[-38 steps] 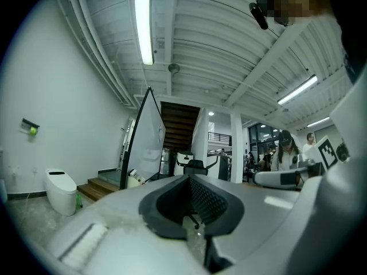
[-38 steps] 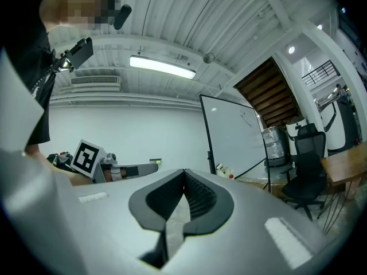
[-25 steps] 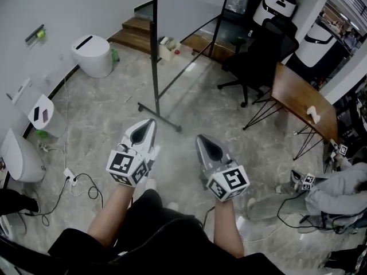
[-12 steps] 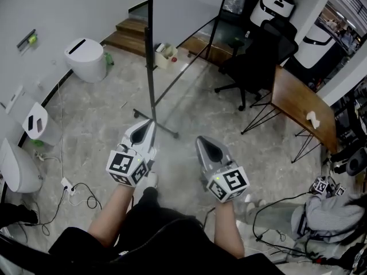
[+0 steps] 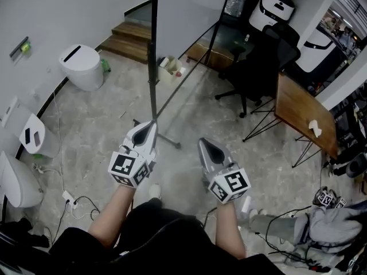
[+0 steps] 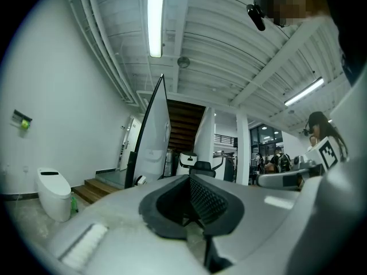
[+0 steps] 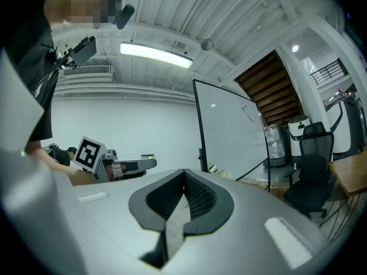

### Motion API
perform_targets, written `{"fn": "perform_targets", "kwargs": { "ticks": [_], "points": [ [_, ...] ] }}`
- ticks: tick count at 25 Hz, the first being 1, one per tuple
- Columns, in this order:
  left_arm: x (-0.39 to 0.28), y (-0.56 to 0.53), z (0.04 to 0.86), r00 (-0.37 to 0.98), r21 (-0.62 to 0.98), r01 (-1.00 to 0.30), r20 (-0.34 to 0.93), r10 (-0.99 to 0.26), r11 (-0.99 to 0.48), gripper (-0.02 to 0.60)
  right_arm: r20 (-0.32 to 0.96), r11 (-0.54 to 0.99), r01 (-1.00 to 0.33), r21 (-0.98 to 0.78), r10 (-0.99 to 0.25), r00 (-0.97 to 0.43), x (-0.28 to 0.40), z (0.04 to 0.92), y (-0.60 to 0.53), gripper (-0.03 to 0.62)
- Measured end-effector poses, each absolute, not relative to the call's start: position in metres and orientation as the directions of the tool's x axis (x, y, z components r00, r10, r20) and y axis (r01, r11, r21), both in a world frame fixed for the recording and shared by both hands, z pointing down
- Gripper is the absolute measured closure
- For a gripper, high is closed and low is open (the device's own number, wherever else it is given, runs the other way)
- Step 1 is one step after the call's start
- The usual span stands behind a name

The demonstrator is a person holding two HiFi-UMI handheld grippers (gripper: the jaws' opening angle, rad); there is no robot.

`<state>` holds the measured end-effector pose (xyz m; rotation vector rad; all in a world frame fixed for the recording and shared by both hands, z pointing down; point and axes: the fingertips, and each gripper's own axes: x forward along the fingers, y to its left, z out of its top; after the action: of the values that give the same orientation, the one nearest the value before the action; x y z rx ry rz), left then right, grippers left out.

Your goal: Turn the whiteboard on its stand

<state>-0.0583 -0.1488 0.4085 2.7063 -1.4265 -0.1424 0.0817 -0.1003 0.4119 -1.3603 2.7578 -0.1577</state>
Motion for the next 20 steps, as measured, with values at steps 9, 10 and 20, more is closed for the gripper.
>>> {"fn": "perform_targets", "kwargs": {
  "ticks": [9, 10, 20],
  "points": [
    [-0.088, -0.224, 0.407, 0.612, 0.098, -0.785, -0.031, -0.790, -0.612, 0.580, -0.009, 0.564, -0.819, -0.106, -0.824, -0.566, 0.047, 0.403, -0.169, 0.585],
    [-0.091, -0.232, 0.407, 0.616, 0.097, -0.782, -0.032, -0.787, -0.616, 0.579, -0.008, 0.557, -0.824, -0.107, -0.829, -0.560, 0.045, 0.404, -0.175, 0.585],
    [-0.109, -0.280, 0.416, 0.632, 0.123, -0.767, -0.024, -0.775, -0.629, 0.580, 0.006, 0.523, -0.846, -0.105, -0.850, -0.526, 0.029, 0.408, -0.212, 0.585]
  ]
}}
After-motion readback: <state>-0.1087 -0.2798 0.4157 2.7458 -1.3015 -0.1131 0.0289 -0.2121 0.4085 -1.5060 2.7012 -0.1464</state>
